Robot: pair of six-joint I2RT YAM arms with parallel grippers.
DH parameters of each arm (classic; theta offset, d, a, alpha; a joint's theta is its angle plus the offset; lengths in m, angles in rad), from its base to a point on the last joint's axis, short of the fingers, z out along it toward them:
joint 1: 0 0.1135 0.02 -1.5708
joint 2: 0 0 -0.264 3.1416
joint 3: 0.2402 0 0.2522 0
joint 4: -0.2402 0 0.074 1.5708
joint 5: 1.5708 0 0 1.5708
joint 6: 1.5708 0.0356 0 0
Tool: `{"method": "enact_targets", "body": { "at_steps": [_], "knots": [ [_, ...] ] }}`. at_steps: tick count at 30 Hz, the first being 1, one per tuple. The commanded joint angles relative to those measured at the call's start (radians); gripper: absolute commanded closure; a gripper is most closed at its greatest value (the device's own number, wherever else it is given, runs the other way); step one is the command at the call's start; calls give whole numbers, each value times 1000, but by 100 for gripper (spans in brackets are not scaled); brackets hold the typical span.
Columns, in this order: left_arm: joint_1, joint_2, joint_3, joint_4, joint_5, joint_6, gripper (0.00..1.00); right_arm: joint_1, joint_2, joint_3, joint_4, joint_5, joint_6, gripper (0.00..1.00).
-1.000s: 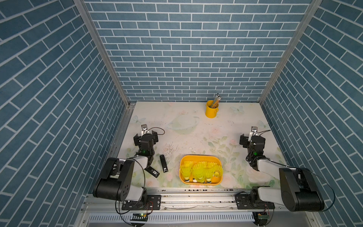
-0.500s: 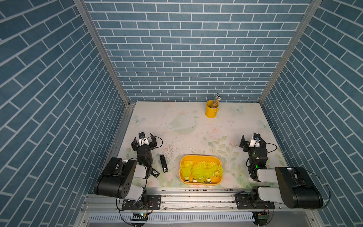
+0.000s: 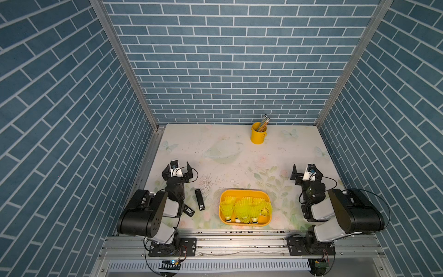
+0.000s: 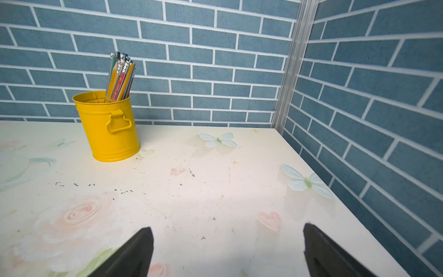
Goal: Put the shuttlecocks into the storage box
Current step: Reset both arms
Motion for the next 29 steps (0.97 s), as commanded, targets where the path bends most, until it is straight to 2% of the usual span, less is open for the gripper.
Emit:
{"method": "enact_targets", "body": {
  "at_steps": [1,6,29],
  "knots": [
    [56,12,42,-49,128,-25,0,4,5,7,59,-1,-10,0],
    [56,9,43,-57,128,-24,1,3,15,161,-228,-4,0,0],
    [54,9,42,-55,127,-24,0,-11,12,155,-218,-22,5,0]
  ]
}}
